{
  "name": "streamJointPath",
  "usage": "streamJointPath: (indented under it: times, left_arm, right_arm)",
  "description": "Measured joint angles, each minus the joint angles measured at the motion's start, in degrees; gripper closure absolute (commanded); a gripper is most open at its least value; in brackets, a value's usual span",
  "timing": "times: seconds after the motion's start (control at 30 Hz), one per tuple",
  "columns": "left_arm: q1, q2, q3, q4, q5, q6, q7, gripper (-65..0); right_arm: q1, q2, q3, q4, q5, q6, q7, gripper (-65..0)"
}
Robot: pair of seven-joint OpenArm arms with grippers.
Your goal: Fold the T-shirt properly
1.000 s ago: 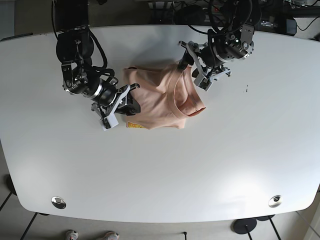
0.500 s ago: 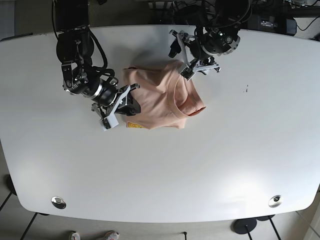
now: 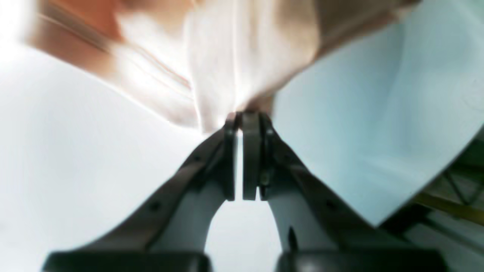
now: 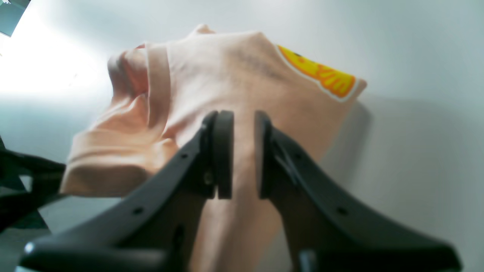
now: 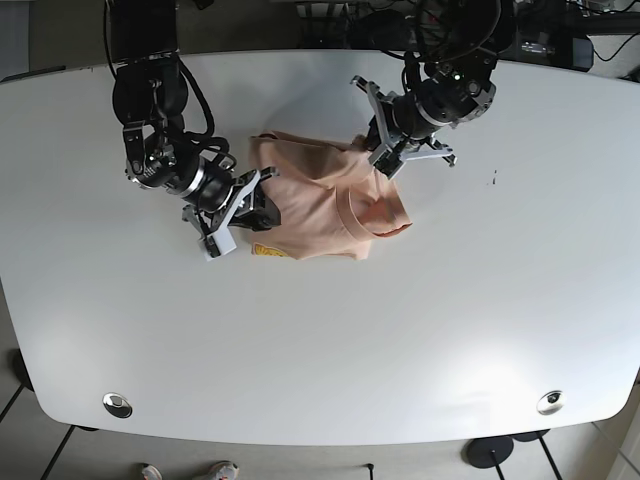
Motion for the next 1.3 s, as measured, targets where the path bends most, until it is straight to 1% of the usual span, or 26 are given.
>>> streamJointPath:
  times: [0.2, 0.3, 0.37, 0.4, 0.43, 0.5, 0.57, 0.6, 0.7, 0.8, 0.83, 0.87, 1.0, 1.07, 1.13, 1.3]
  left_arm:
    - [-1.18, -3.93, -4.24, 0.00, 0.17, -0.26, 0.55, 0.0]
    - [-2.60, -7.21, -5.49, 0.13, -0.09, -4.68, 0.24, 0.0]
    - [-2.95, -7.67, -8.39, 0.11, 0.04, -5.97, 0.59, -0.4]
    - [-3.28, -7.91, -8.96, 0.11, 0.44, -7.48, 0.79, -0.6]
    - [-3.50, -7.96, -8.83, 0.11, 0.42, -9.68, 0.90, -3.6]
    - [-3.10, -7.63, -7.96, 0.17, -0.02, -11.37, 0.90, -14.0]
    - [-2.60, -6.27, -6.84, 0.33, 0.02, -11.65, 0.92, -22.4]
    - [-1.60, -4.59, -6.73, 0.37, -0.02, -11.63, 0.59, -24.4]
    - [0.31, -3.02, -4.24, 0.42, 0.02, -11.74, 1.44, -24.9]
    - [-0.46, -1.81, -0.04, 0.42, 0.15, -11.63, 0.90, -24.9]
    - [-0.28, -1.57, 0.76, 0.26, 0.11, -11.19, 0.85, -24.9]
    - [-0.13, -1.51, 0.92, -0.04, 0.02, -9.27, 0.87, -24.9]
    - [-1.20, -1.95, 2.14, -0.68, 0.46, 2.27, 1.07, -24.9]
    - [-1.92, -1.70, 3.30, -0.81, 0.37, 5.75, 0.74, -24.9]
    - [-1.92, -1.46, 3.37, -1.42, 0.00, 8.07, 0.24, -24.9]
    - [-4.81, -1.75, 3.37, -7.98, 0.00, 8.22, 0.63, -24.3]
  right_arm:
    - [-0.09, 0.00, 0.00, 0.02, -0.07, -0.02, 0.04, -8.7]
    - [-0.11, -0.02, -0.02, 0.02, 0.04, 0.00, 0.00, -8.7]
    - [-0.11, -0.02, 0.00, 0.02, 0.02, 0.00, 0.00, -8.7]
    - [-0.11, -0.02, 0.00, 0.02, 0.07, 0.00, 0.02, -8.7]
    - [-0.09, -0.04, 0.00, 0.02, 0.04, 0.00, 0.00, -8.7]
    - [0.04, -0.07, 0.00, 0.02, 0.07, 0.02, 0.00, -8.7]
    - [0.11, 0.00, 0.00, 0.00, -0.09, -0.02, 0.00, -8.7]
    - [0.13, -0.07, 0.02, 0.00, -0.09, -0.02, 0.02, -8.7]
    - [0.17, -0.13, 0.00, 0.00, -0.13, 0.00, -0.02, -8.7]
    - [0.22, -0.09, -0.02, 0.00, -0.11, 0.00, 0.02, -8.7]
    - [0.20, -0.02, 0.00, 0.00, -0.15, 0.00, -0.04, -8.7]
    - [0.20, -0.04, 0.00, 0.00, -0.13, 0.00, 0.00, -8.7]
    - [0.20, -0.07, -0.02, 0.00, -0.11, 0.02, 0.02, -8.7]
    - [0.22, -0.04, -0.02, 0.00, -0.13, 0.00, 0.02, -8.7]
    - [0.22, -0.04, -0.02, 0.00, -0.11, 0.00, 0.00, -8.7]
    - [0.20, -0.04, -0.02, 0.00, 0.04, 0.00, 0.00, -8.7]
